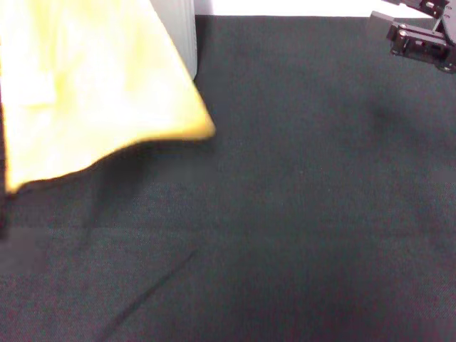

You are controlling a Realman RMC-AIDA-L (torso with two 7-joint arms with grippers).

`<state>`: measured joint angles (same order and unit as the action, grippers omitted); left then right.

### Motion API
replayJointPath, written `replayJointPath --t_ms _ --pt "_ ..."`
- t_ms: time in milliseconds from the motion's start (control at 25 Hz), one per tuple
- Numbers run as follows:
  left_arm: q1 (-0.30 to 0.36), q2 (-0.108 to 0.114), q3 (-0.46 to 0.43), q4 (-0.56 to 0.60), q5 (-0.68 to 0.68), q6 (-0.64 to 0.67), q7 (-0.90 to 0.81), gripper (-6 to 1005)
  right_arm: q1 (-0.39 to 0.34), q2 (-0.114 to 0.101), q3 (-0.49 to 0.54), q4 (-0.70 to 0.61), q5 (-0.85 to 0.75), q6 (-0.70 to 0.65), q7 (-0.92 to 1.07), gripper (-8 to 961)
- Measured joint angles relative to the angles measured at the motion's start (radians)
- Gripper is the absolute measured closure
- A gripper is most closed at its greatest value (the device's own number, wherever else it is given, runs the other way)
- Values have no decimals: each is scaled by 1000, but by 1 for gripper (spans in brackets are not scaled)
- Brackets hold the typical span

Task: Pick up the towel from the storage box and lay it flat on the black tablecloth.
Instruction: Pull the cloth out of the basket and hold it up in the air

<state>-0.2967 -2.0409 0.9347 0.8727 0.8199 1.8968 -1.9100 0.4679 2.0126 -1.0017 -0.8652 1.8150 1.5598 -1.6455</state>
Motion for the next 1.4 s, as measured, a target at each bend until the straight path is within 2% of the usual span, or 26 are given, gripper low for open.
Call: replayJointPath --t_ms 280,520,800,1200,1400 --pt "-55 39 67 -3 39 14 -72 989 1 0 0 13 0 0 -11 121" --pt "-95 58 65 1 195 9 -130 987 10 1 -4 33 2 2 -16 123" --pt "-94 58 -4 9 289 -8 -152 989 39 1 -22 36 -13 10 -17 126" --pt "-97 66 39 123 295 15 -171 989 144 2 -77 40 -174 5 -36 130" --pt "-102 70 42 143 297 15 -186 987 167 1 -83 39 -215 8 -35 132"
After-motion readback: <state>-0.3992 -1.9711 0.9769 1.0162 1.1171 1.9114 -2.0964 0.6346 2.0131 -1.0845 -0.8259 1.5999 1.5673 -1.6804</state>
